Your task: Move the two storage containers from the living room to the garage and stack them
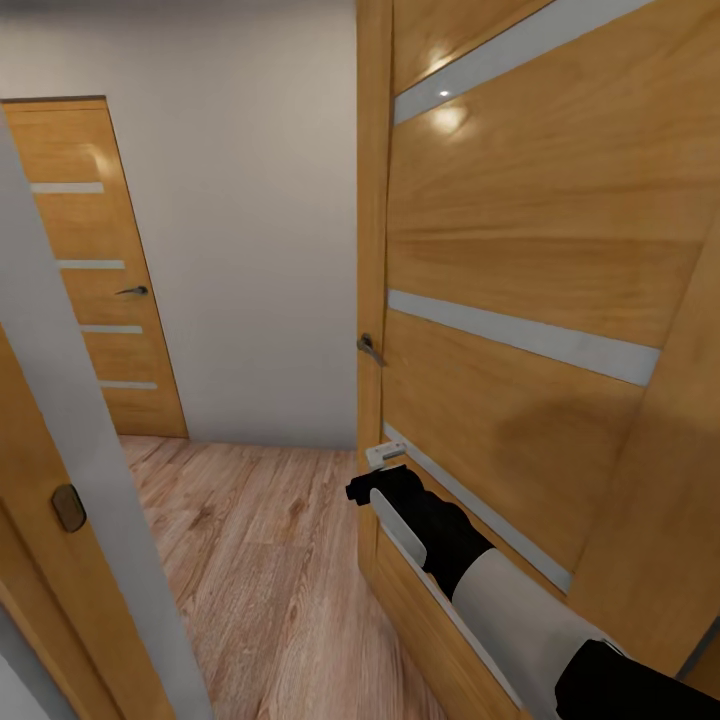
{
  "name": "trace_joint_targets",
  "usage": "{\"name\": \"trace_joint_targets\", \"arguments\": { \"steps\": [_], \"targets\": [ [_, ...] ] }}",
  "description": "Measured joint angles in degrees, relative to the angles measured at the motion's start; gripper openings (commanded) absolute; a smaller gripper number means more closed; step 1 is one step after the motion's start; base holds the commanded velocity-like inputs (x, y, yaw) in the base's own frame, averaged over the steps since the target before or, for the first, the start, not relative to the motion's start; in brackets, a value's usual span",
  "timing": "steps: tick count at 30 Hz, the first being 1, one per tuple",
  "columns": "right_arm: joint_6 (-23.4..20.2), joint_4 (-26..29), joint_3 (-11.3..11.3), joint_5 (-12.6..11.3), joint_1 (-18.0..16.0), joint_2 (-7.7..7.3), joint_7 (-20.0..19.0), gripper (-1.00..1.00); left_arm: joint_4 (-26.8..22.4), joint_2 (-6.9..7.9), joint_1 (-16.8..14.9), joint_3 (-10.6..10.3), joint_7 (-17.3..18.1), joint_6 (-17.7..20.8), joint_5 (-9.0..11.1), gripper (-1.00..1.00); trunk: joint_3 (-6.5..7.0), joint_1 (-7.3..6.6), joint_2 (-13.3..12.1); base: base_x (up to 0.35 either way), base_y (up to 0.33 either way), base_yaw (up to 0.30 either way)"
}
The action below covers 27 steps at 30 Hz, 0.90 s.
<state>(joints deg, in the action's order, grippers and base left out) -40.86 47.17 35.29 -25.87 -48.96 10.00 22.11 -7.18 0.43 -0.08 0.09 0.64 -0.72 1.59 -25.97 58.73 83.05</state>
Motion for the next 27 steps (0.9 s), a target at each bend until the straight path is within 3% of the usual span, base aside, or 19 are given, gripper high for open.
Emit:
{"name": "trace_joint_targets", "arguments": {
  "steps": [7, 27],
  "targets": [
    [0.0, 0.0, 0.0, 0.0, 0.0, 0.00, 0.0, 1.00, 0.0, 0.09, 0.0, -0.1, 0.0, 0.0, 0.0, 1.00, 0.00, -0.01, 0.0, 0.152, 0.000, 0.000],
    [-0.4, 0.0, 0.0, 0.1, 0.0, 0.00, 0.1, 1.00, 0.0, 0.02, 0.0, 0.0, 0.0, 0.0, 0.0, 1.00, 0.00, 0.00, 0.0, 0.002, 0.000, 0.000]
  ]
}}
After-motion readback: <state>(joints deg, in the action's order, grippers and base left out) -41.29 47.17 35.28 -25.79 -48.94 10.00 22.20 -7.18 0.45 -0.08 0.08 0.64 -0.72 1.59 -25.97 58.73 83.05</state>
